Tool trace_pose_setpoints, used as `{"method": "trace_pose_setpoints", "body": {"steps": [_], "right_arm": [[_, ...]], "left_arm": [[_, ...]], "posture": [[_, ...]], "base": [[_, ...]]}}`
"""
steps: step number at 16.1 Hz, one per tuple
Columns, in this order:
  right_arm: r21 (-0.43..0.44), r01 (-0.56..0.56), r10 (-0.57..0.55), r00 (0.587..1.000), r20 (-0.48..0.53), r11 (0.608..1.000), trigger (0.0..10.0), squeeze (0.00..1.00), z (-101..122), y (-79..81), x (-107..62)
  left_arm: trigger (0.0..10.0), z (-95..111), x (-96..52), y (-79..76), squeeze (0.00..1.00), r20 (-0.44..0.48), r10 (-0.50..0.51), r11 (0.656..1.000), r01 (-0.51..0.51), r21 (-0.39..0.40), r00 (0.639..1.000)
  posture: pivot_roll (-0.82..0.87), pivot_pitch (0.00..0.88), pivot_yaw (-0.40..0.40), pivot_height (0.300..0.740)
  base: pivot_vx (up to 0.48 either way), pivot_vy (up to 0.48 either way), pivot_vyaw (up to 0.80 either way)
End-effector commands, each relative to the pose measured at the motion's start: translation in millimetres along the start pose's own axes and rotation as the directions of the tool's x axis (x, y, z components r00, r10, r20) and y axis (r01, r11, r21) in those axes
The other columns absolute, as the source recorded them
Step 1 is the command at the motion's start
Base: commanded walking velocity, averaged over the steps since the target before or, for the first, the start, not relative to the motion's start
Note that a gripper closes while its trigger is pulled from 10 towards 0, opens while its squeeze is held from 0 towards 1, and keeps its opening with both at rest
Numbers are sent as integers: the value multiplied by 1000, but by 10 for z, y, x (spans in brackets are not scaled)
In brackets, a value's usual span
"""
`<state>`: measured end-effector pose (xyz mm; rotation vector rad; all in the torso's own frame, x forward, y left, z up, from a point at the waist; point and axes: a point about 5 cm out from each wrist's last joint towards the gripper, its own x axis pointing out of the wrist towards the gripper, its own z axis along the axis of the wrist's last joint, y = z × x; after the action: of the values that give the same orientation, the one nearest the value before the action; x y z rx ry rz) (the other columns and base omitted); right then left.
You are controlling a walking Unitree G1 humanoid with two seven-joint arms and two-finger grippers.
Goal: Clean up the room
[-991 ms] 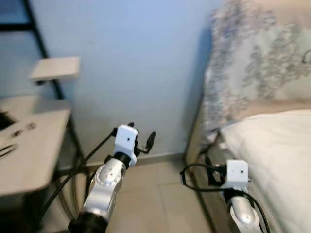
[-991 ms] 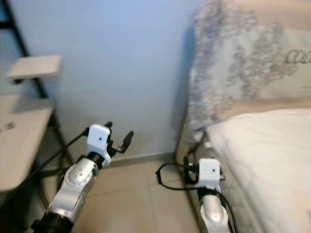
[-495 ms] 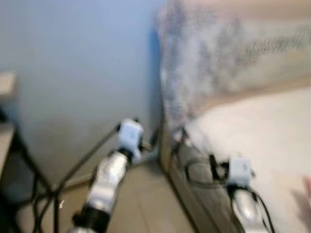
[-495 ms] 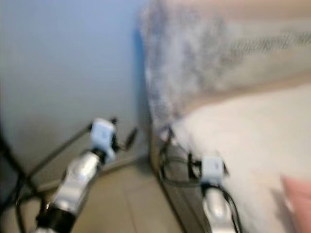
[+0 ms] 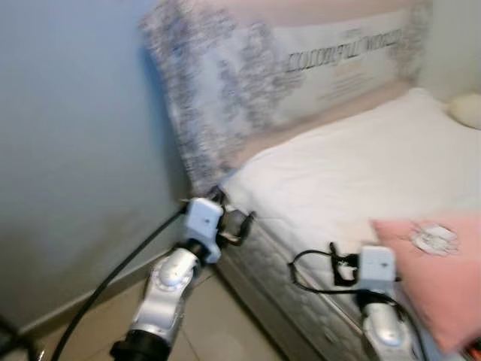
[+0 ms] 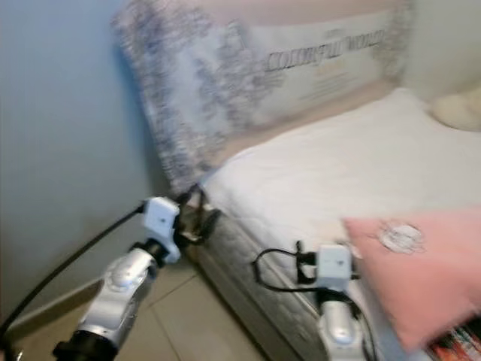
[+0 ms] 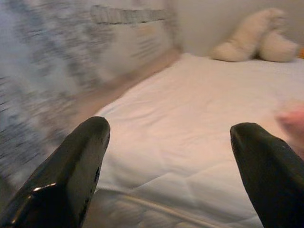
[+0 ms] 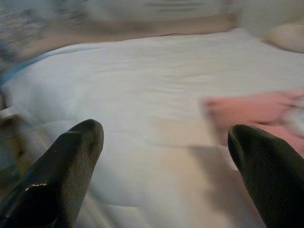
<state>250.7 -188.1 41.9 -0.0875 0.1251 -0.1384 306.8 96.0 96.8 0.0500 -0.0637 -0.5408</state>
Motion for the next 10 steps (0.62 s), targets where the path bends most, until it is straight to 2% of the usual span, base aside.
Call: {"method": "trace_pose_setpoints", "body": {"steps": [1, 3, 5, 6, 7, 8, 10], "right_arm": [[27, -15, 14, 999, 38, 1000, 10000, 0, 85, 82, 31], [23, -17, 16, 999, 34, 1000, 10000, 0, 76, 75, 25], [25, -12, 11, 1000, 29, 1000, 10000, 0, 65, 65, 15], [45, 18, -21, 999, 49, 999, 10000, 0, 100, 41, 28], [148, 160, -171, 983, 65, 976, 10000, 0, 168, -121, 49], [129, 169, -184, 976, 114, 977, 10000, 0, 265, -175, 82], [75, 97, -108, 982, 157, 992, 10000, 0, 337, -80, 100]], "left_arm": [[10000, 38, 13, 139, 0, -4, 42, 998, -41, 45, 999], [10000, 11, 30, 154, 0, -25, 58, 998, -58, 14, 998], [10000, -12, 27, 215, 0, -38, 118, 992, -119, -39, 992], [10000, -24, 25, 279, 0, -42, 165, 982, -168, -85, 985], [10000, -18, 17, 334, 0, -35, 203, 973, -205, -106, 979], [10000, 73, 11, 323, 0, 30, 198, 979, -196, -56, 980], [10000, 181, 85, 241, 0, 73, 177, 983, -172, -60, 982]], "posture": [[100, 0, -12, 740], [97, 0, -14, 740], [101, 0, -21, 740], [104, 0, -23, 740], [111, 0, -28, 740], [115, 0, -30, 740], [118, 0, -31, 740]], "base": [[0, 0, -669], [0, 0, -669], [0, 0, -669], [0, 0, -669], [0, 0, -656], [0, 0, -638], [0, 0, -638]]}}
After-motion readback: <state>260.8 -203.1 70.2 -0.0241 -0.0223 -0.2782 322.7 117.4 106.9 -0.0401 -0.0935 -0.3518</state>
